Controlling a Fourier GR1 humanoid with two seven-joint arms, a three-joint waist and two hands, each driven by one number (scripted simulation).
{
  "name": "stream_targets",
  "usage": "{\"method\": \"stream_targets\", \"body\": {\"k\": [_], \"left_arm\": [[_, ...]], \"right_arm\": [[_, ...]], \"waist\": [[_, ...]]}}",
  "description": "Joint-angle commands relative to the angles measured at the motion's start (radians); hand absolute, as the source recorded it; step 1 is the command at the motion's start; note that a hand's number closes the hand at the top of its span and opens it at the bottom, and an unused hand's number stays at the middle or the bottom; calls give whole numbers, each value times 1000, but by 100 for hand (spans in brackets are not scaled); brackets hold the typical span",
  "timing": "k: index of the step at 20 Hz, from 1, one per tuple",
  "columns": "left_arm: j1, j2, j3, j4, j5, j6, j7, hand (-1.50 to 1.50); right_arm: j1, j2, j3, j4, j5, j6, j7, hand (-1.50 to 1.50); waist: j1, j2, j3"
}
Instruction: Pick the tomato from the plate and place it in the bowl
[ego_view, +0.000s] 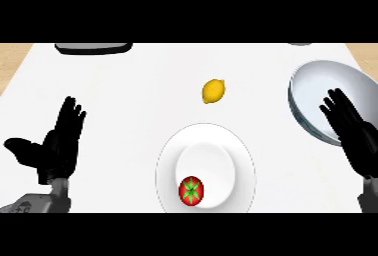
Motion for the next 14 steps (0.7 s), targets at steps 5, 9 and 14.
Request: {"method": "stream_targets", "body": {"k": [5,9,14], "left_arm": [[-124,92,5,-55,-47,-59,-40,0],[-132,130,58,-29,-31,-75,-48,0],[-135,192,125,-21,0,-123,-59,0]], "right_arm": [[-149,239,445,-230,-49,280,-30,-150],[-155,278,565,-366,348,58,-142,-150],[7,291,862,-462,665,-58,-252,-150]], "waist": [[140,-11,-7],[32,-23,-14],[5,-15,-12]]}}
